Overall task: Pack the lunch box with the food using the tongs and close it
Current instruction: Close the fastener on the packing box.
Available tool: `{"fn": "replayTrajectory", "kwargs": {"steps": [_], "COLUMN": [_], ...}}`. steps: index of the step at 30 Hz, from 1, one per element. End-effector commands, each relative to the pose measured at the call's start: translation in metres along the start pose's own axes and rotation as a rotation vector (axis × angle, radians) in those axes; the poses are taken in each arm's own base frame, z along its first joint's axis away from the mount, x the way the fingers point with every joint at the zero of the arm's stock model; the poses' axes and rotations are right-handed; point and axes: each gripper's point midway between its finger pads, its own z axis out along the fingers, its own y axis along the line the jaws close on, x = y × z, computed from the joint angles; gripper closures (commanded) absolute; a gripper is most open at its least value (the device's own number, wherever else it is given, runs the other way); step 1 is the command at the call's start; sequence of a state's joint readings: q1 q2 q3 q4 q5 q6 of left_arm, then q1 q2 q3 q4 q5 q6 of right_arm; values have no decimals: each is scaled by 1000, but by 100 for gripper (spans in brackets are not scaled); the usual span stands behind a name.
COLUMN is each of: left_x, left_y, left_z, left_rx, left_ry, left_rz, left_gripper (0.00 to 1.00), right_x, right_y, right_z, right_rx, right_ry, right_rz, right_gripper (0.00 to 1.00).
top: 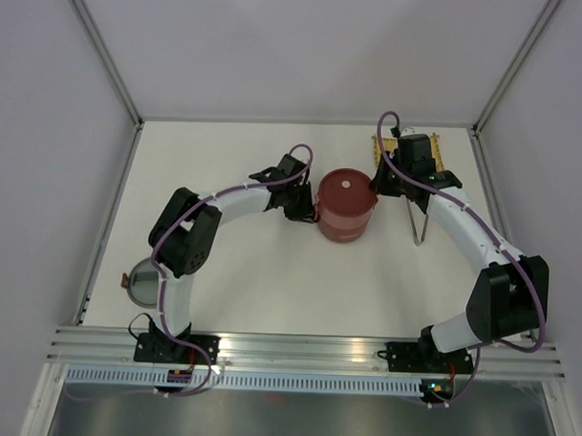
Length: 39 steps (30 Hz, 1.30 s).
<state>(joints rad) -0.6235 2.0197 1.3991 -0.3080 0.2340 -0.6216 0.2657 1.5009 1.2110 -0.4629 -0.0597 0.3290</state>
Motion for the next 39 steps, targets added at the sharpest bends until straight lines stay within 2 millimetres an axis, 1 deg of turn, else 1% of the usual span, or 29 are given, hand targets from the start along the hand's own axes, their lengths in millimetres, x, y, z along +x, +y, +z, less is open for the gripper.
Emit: {"fn": "replayTrajectory", "kwargs": {"steps": [1,2,4,7,9,12,14,16,21,24,25,26,29,30,32,33,34,37,38,39], "left_x": [-23,-25,-22,-23,-26,-27,-28,-32,-42,-44,-44,-44,-43,-41,-42,-40,-44,-47,-49,-53], "left_y": [-66,-63,-62,-56,-53,-58,-61,-66,-79,-85,-84,-85,-75,-62,-54,-43,-41,-29,-29,-25], "left_z": [-4,-3,1,6,9,13,14,13,5,-3,-4,-7,-14,-13,-19,-20,-28,-39,-48,-53], "left_rx": [152,124,98,65,50,67,80,100,141,162,159,159,140,119,109,91,88,67,70,67], "left_ry": [-58,-75,-74,-89,-101,-87,-80,-92,-110,-116,-117,-119,-118,-110,-117,-112,-131,-153,-171,-183], "left_rz": [11,-4,-41,-87,-92,-89,-91,-82,-25,-2,-1,2,-17,-38,-56,-72,-74,-77,-71,-77], "left_gripper": [82,82,82,83,84,85,85,86,91,94,97,97,97,97,97,97,97,97,97,97], "right_x": [117,120,130,139,141,139,138,139,142,142,143,143,141,140,139,139,139,139,139,139], "right_y": [19,19,20,24,24,23,26,27,31,32,31,31,29,28,26,26,24,23,22,22], "right_z": [11,10,7,3,2,2,1,1,1,1,1,1,1,1,1,1,2,3,3,4], "right_rx": [-40,-38,-36,-44,-44,-35,-49,-53,-67,-66,-63,-59,-46,-41,-31,-27,-19,-12,-10,-6], "right_ry": [386,391,411,420,418,414,411,411,421,419,423,421,411,410,406,406,402,402,401,401], "right_rz": [60,67,75,76,70,64,67,64,50,44,44,43,39,38,36,37,35,34,34,32], "right_gripper": [100,99,100,100,99,100,99,100,100,100,100,100,100,100,99,99,100,100,100,100]}}
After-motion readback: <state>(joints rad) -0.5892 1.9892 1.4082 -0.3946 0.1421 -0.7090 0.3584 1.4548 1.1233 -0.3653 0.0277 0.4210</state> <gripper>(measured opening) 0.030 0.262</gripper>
